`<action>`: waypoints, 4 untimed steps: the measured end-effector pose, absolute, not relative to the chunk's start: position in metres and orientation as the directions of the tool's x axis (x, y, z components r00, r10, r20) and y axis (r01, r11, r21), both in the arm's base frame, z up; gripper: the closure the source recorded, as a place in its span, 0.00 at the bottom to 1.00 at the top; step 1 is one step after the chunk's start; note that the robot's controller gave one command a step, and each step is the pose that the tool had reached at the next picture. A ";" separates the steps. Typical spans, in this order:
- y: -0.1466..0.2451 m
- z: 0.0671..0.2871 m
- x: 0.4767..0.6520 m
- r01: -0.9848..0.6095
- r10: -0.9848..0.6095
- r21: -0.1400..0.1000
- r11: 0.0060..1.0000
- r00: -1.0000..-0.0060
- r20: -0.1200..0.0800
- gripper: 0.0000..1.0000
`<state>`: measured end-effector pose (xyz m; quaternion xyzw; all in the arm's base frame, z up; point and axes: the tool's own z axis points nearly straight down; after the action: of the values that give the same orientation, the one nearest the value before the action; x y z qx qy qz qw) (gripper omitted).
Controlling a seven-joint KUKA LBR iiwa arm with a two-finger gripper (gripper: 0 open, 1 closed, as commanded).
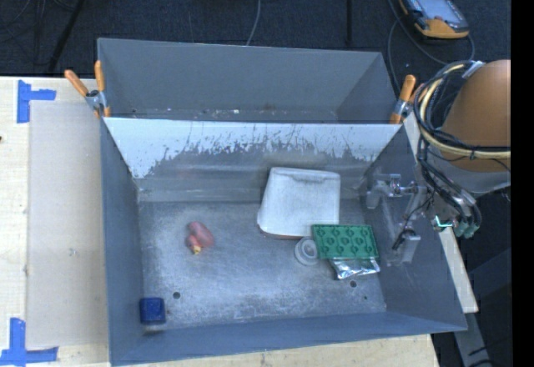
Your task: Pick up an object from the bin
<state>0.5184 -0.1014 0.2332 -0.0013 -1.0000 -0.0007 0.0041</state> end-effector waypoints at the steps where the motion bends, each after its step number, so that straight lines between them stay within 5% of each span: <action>1: -0.118 0.238 0.496 -0.394 -0.394 0.001 0.919 -0.919 0.002 0.00; 2: -0.092 0.098 0.543 -0.384 -0.384 0.005 0.923 -0.923 0.004 0.00; 3: -0.125 0.069 0.546 -0.023 -0.023 0.003 1.000 -1.000 0.002 0.00; 4: -0.091 0.070 0.524 0.019 0.019 0.001 1.000 -1.000 0.000 0.00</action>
Offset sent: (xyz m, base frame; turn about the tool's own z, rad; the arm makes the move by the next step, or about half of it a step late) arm -0.0224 -0.0167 0.0057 -0.4087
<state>0.5240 -0.0909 0.0700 -0.0096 -1.0000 -0.0003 0.0002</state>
